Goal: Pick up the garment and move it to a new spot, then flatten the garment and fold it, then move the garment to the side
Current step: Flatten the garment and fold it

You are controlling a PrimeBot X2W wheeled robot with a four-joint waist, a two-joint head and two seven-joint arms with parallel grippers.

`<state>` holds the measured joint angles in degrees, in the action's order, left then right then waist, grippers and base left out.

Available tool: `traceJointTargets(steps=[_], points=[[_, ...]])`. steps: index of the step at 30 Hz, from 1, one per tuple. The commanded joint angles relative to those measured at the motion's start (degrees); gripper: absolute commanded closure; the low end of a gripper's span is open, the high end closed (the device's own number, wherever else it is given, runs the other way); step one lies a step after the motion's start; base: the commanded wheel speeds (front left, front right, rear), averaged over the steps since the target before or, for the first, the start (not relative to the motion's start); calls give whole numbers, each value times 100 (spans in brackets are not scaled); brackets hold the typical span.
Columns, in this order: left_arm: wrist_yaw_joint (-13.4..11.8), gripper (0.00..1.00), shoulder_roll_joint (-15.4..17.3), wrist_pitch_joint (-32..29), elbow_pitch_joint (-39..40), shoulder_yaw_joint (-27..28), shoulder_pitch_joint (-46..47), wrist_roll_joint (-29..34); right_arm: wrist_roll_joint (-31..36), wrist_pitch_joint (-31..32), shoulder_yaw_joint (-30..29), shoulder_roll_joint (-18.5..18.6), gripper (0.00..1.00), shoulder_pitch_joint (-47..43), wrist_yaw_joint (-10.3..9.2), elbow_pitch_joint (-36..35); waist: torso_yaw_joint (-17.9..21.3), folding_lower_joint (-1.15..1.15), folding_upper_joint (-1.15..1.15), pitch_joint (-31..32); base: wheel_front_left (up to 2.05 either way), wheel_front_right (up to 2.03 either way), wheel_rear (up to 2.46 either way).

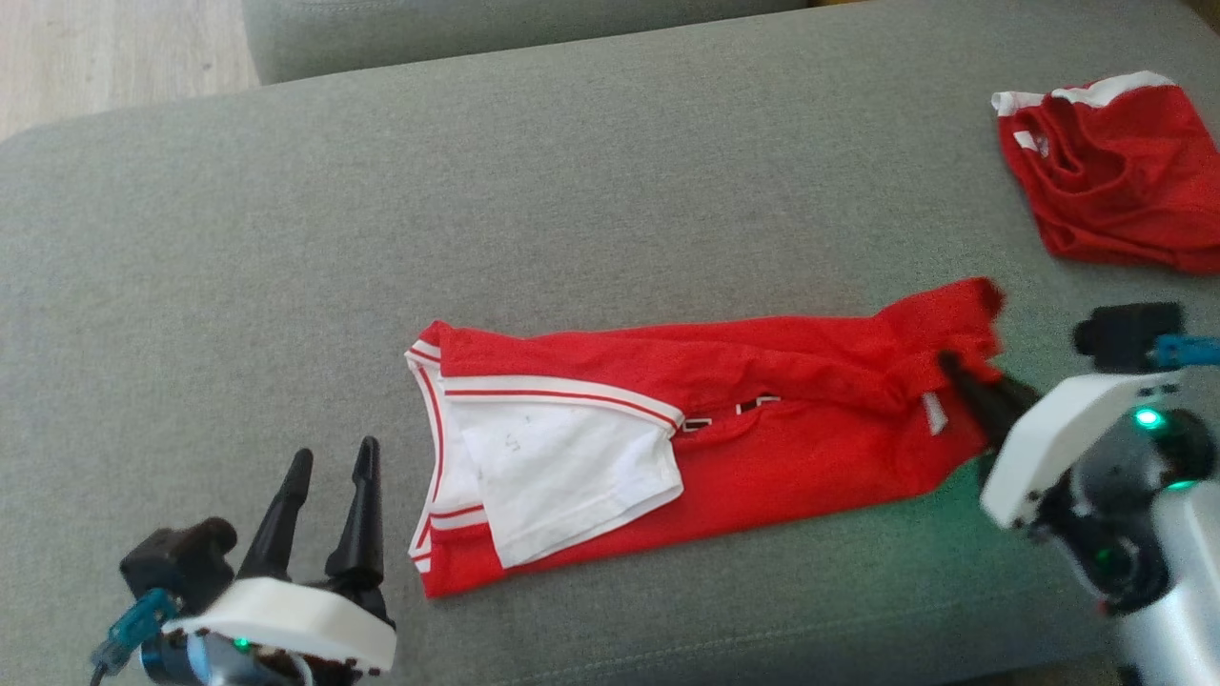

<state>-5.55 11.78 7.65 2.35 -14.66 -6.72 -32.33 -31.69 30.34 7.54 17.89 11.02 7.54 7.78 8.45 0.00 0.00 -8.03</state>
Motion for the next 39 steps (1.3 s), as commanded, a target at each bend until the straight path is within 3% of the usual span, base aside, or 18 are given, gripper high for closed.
traceJointTargets(steps=[1, 7, 14, 26, 38, 39], points=[[-21, 0, 67, 24, 189, 147, 258, 43, -146, 38, 159, 26, 100, -22, -5, -349, -10, 0, 0, 7, 0, 0, 0], [1, 0, 52, 32, 127, 102, 304, 13, -848, 180, 801, -191, 100, -153, -5, -1215, -232, 0, 0, 91, 0, 0, 0], [46, 0, 8, 58, 29, 15, 300, -22, -1198, 140, 1481, -641, 100, 18, -5, -1252, -599, 0, 0, 234, 0, 0, 0], [32, 0, 16, 106, 37, -72, 512, 80, -1271, -567, 2061, -1342, 100, 709, -5, -1, -1279, 0, 0, 165, 0, 0, 0], [6, 0, 11, 135, -3, -135, 600, 104, -1530, -1329, 2750, -1497, 100, 1379, -5, 1610, -1738, 0, 0, 109, 0, 0, 0], [4, 0, 10, 139, -5, -137, 603, 101, -1616, -1405, 2828, -1498, 88, 1427, -5, 1688, -1750, 0, 0, 104, 0, 0, 0]])
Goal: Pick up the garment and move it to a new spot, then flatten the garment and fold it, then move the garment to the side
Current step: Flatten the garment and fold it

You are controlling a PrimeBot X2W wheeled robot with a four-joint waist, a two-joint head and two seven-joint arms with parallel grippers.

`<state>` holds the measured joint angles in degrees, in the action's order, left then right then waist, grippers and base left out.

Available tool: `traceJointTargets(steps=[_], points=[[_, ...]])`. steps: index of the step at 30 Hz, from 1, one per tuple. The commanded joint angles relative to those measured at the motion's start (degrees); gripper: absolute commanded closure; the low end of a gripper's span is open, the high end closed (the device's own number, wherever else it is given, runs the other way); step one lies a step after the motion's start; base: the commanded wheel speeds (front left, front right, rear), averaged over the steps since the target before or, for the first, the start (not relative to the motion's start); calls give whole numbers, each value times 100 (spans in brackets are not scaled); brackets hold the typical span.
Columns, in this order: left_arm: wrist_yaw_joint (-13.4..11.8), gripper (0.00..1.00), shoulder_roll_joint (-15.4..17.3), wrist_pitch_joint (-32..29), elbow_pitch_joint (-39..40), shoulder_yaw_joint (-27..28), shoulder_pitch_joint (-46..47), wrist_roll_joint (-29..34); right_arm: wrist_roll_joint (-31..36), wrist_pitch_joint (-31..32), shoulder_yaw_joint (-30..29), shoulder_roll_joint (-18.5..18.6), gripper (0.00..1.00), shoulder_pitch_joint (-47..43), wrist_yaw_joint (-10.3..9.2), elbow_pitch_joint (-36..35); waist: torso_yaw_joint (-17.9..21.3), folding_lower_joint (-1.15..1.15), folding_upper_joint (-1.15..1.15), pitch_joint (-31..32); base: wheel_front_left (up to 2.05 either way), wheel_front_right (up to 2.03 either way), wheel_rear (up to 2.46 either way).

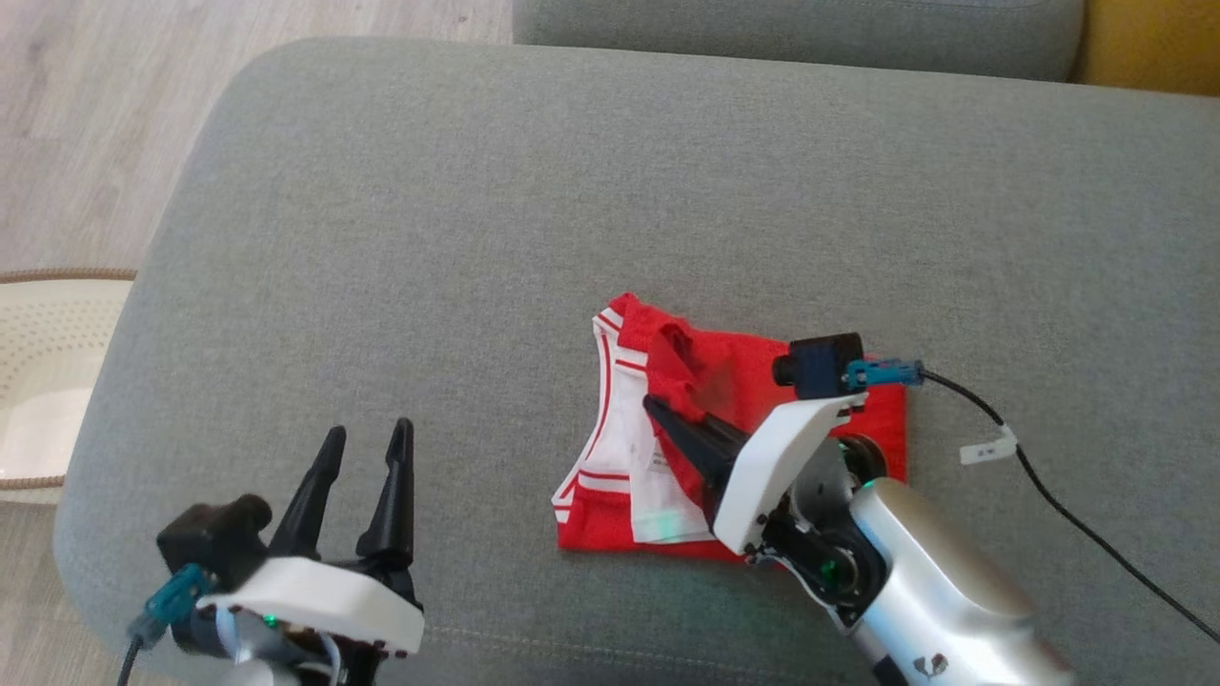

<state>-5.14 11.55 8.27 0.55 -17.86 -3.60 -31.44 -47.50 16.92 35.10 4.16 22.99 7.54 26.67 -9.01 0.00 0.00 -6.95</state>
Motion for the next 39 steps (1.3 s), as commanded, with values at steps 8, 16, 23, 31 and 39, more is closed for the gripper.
traceJointTargets(steps=[8, 16, 23, 31, 39], points=[[-55, 0, 30, 92, 133, 164, 291, -14, -775, -801, 695, -127, 0, 654, -5, 17, 58, 0, 0, -5, 0, 0, 0], [-68, 0, 44, 111, 131, 136, 268, -23, -747, -1481, 716, -127, 0, 993, -5, 174, 257, 0, 0, 30, 0, 0, 0], [-83, 0, 48, 136, 145, 97, 305, 2, 208, -2154, 366, 35, 0, 1094, -5, 438, 433, 0, 0, 48, 0, 0, 0], [-73, 0, 30, 193, 94, 22, 400, 59, 1146, -2671, -188, 196, 0, 780, -5, 500, 594, 0, 0, 82, 0, 0, 0], [-174, 0, -41, 476, -176, -98, 588, 443, 2905, -3089, -1485, 53, 0, 10, -5, 131, 951, 0, 0, 263, 0, 0, 0]])
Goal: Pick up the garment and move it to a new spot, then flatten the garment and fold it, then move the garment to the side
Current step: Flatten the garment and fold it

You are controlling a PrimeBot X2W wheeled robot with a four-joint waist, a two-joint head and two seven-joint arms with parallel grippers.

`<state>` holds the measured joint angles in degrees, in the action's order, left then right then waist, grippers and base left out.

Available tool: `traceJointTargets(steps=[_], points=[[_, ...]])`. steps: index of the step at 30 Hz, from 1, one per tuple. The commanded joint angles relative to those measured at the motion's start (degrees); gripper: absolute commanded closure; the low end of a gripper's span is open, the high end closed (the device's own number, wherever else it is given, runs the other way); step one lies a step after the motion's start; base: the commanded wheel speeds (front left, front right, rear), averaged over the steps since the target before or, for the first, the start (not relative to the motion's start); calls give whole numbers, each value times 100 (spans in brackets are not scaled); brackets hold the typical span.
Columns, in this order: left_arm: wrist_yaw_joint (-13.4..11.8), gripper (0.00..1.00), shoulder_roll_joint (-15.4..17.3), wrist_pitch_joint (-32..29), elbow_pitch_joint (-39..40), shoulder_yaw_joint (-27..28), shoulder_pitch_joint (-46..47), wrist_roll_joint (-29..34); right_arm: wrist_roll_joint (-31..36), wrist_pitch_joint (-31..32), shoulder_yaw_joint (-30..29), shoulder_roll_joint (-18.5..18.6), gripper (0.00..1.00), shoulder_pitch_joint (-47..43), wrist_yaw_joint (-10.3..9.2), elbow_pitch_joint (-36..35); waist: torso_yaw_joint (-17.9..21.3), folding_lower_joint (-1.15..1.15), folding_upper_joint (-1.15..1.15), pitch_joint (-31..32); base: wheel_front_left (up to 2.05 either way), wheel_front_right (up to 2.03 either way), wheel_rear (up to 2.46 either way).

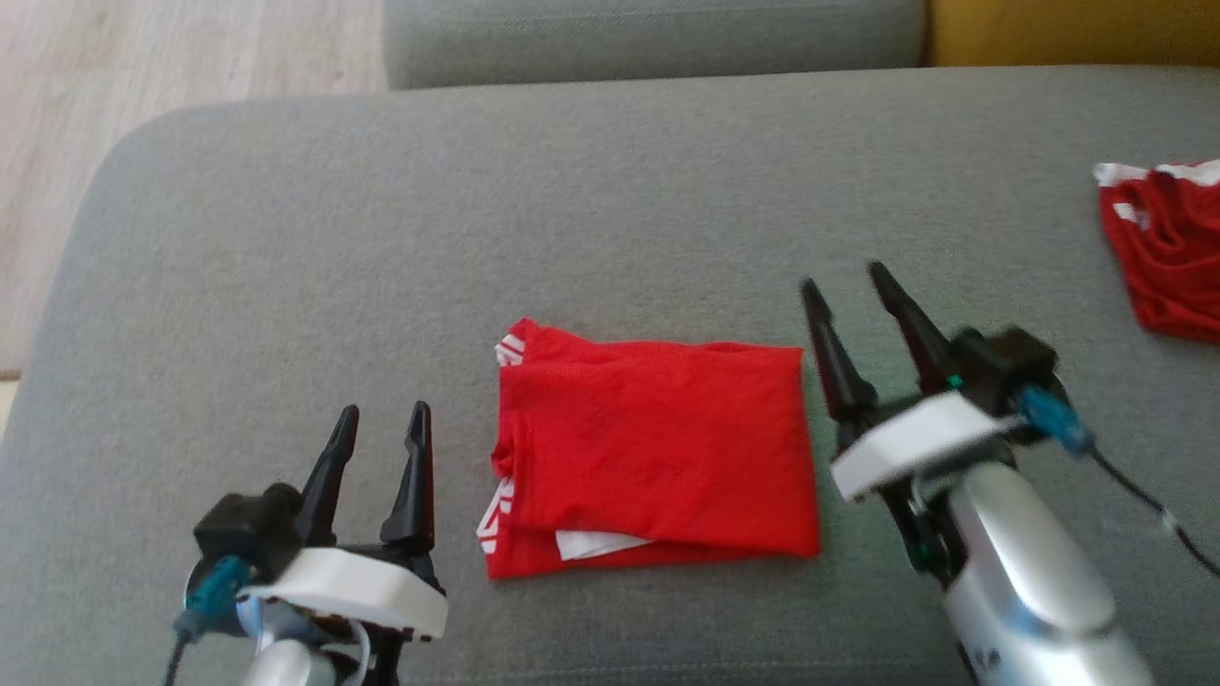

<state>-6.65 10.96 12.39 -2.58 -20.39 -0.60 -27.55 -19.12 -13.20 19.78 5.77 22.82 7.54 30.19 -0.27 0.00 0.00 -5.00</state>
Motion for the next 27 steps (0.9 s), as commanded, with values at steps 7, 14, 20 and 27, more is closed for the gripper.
traceJointTargets(steps=[7, 14, 20, 27], points=[[-172, 0, -176, 232, -171, 229, 273, 324, 1080, -134, -820, -274, 0, -948, -5, -1140, 342, 0, 0, 339, 0, 0, 0], [-288, 0, -283, 258, -208, 484, -15, 577, 924, -105, -1191, -287, 0, -1588, -5, -1651, 448, 0, 0, 571, 0, 0, 0], [-226, 0, -411, 260, -116, 695, -320, 780, 844, -15, -1318, -289, 0, -1804, -5, -1766, 417, 0, 0, 657, 0, 0, 0], [-166, 0, -503, 260, -148, 797, -380, 917, 850, 84, -1308, -289, 0, -1843, -5, -1734, 367, 0, 0, 660, 0, 0, 0]])
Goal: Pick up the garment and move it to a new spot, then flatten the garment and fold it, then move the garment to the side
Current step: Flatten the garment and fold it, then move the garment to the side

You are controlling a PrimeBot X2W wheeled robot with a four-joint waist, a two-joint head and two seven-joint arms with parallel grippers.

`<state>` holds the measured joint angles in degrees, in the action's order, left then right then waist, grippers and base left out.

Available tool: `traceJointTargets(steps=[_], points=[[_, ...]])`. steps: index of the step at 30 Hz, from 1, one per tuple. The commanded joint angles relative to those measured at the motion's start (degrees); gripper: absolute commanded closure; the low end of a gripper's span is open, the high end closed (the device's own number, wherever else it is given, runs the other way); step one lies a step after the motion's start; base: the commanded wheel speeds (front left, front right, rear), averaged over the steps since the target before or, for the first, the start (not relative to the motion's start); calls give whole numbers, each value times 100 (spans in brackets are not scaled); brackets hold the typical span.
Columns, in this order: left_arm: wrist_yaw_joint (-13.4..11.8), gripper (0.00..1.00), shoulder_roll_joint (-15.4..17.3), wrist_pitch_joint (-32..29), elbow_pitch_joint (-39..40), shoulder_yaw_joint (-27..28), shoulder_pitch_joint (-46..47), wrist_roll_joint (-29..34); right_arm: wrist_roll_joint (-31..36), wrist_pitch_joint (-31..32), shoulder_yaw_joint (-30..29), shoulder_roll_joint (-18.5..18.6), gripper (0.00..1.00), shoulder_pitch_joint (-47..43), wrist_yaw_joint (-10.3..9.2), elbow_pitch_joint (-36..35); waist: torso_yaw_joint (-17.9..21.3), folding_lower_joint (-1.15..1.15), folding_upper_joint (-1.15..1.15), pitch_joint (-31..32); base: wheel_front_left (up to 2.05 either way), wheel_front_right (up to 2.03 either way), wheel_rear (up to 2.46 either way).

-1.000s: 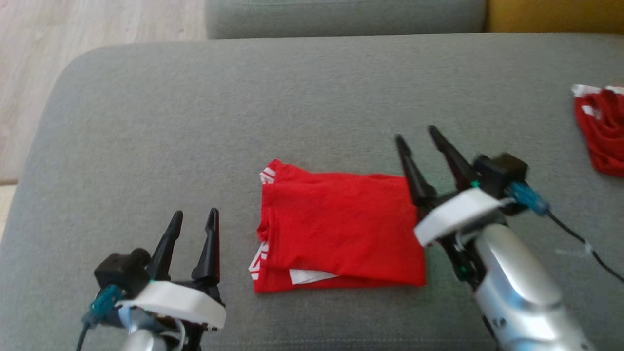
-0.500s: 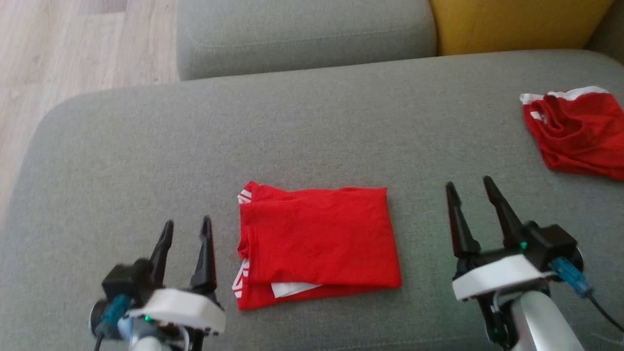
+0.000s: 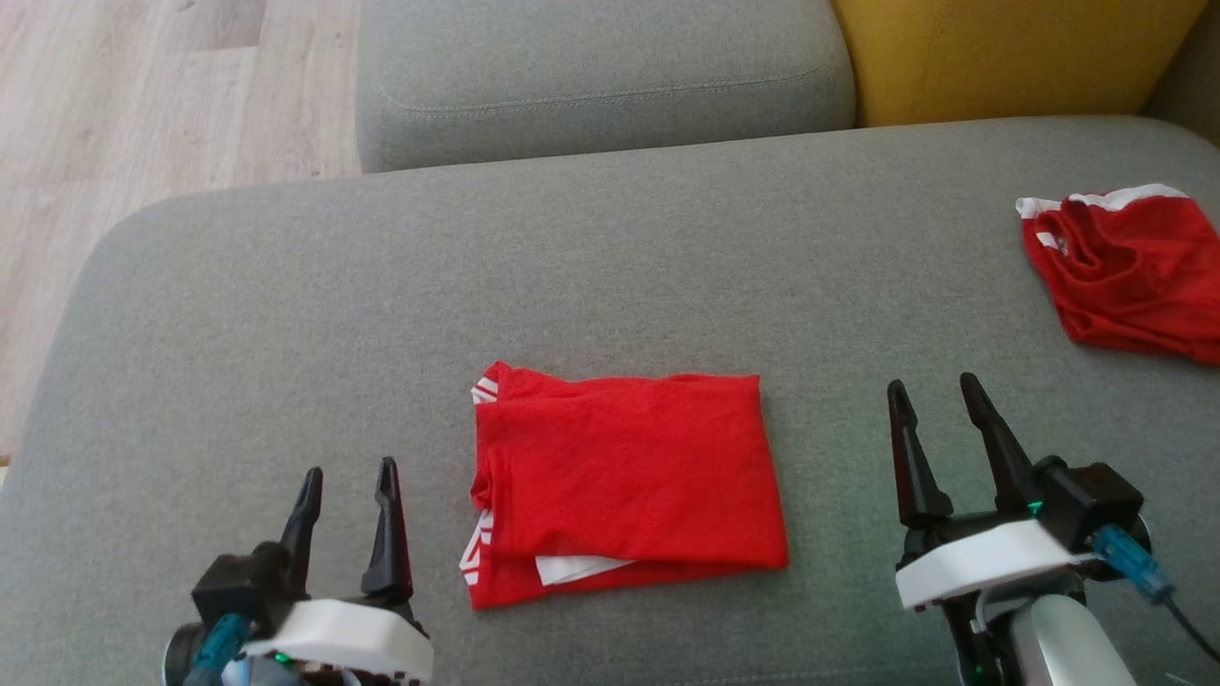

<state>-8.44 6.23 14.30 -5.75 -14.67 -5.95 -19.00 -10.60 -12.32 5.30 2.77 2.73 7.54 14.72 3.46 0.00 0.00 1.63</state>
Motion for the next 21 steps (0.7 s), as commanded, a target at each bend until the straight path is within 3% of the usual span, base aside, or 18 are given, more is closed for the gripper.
traceJointTargets(steps=[1, 14, 21], points=[[21, 0, -39, 69, 167, 236, 156, 86, 10, 10, 137, 11, 0, 169, -5, -176, -12, 0, 0, -3, 0, 0, 0], [118, 0, -117, 70, 112, 324, 131, 241, 97, 181, 97, 11, 0, 208, -5, -85, -88, 0, 0, -21, 0, 0, 0], [178, 0, -153, 70, 83, 310, 156, 309, -87, 1294, 332, 11, 0, 388, -5, 277, -244, 0, 0, -113, 0, 0, 0]])
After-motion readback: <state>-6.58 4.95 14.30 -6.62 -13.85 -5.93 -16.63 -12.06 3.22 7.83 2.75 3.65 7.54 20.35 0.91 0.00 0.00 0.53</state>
